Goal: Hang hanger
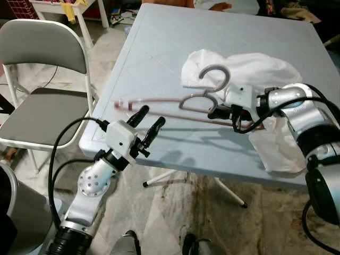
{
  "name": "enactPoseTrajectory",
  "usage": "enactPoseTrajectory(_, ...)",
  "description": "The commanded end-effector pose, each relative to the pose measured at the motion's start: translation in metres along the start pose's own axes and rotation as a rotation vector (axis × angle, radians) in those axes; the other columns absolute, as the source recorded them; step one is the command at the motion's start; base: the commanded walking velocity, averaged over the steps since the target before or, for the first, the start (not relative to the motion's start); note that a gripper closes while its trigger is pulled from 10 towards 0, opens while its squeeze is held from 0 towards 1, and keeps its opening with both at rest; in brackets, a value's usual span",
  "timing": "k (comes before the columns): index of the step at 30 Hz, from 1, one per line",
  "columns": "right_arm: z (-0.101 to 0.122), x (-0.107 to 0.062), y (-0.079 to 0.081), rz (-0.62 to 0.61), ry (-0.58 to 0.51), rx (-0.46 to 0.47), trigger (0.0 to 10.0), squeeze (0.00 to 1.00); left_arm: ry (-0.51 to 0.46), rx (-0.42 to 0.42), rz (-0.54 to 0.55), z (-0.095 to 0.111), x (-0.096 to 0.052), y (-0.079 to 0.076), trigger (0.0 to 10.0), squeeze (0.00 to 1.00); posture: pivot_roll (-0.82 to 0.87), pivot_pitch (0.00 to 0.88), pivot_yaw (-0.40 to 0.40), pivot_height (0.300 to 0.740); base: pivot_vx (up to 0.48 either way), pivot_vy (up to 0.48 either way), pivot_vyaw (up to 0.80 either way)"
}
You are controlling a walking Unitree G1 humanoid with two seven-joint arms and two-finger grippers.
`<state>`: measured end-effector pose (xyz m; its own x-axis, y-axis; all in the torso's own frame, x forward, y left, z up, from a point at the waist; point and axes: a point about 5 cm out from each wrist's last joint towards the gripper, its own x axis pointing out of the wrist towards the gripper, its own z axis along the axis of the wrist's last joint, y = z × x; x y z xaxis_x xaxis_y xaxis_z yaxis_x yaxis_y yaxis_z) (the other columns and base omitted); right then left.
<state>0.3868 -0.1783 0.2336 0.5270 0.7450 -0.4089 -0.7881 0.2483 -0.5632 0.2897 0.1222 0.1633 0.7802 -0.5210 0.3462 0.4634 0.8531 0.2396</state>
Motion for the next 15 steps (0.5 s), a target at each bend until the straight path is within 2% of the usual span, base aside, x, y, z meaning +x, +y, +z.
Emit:
enactPoseTrajectory(1, -0.007, 0.006, 0.01, -0.017, -0.036, 0.052, 0.0, 0.0, -0.006, 0.0, 0.016, 0.003, -0.001, 0.0, 10.0, 1.0, 0.16, 0.216, -0.035, 0.74, 0.0, 0.0, 0.0)
enactPoseTrajectory(3, -0.014, 0.011, 0.021, -0.077, -0.106, 0.13, 0.0, 0.0, -0.004, -0.018, 0.031, 0.003, 0.001, -0.005, 10.0, 1.0, 0.16, 0.214, -0.035, 0.74, 0.0, 0.0, 0.0)
enactPoseTrajectory(6, -0.016, 0.016, 0.028, -0.116, -0.139, 0.18, 0.0, 0.0, 0.003, -0.006, 0.054, 0.003, 0.001, -0.005, 10.0, 1.0, 0.15, 0.213, -0.034, 0.74, 0.0, 0.0, 0.0)
enactPoseTrajectory(8, -0.016, 0.018, 0.034, -0.138, -0.159, 0.188, 0.0, 0.0, 0.027, 0.025, 0.107, 0.001, 0.002, -0.002, 10.0, 1.0, 0.15, 0.212, -0.034, 0.74, 0.0, 0.0, 0.0)
enactPoseTrajectory(10, -0.01, 0.023, 0.038, -0.21, -0.208, 0.23, 0.0, 0.0, 0.059, 0.073, 0.224, -0.003, 0.004, 0.008, 10.0, 1.0, 0.14, 0.211, -0.032, 0.74, 0.0, 0.0, 0.0)
enactPoseTrajectory(13, -0.006, 0.029, 0.042, -0.337, -0.256, 0.299, 0.0, 0.0, 0.075, 0.073, 0.306, -0.007, 0.003, 0.015, 10.0, 1.0, 0.13, 0.203, -0.036, 0.74, 0.0, 0.0, 0.0)
enactPoseTrajectory(15, -0.005, 0.03, 0.045, -0.385, -0.263, 0.313, 0.0, 0.0, 0.083, 0.073, 0.331, -0.008, 0.003, 0.017, 10.0, 1.0, 0.13, 0.202, -0.037, 0.74, 0.0, 0.0, 0.0)
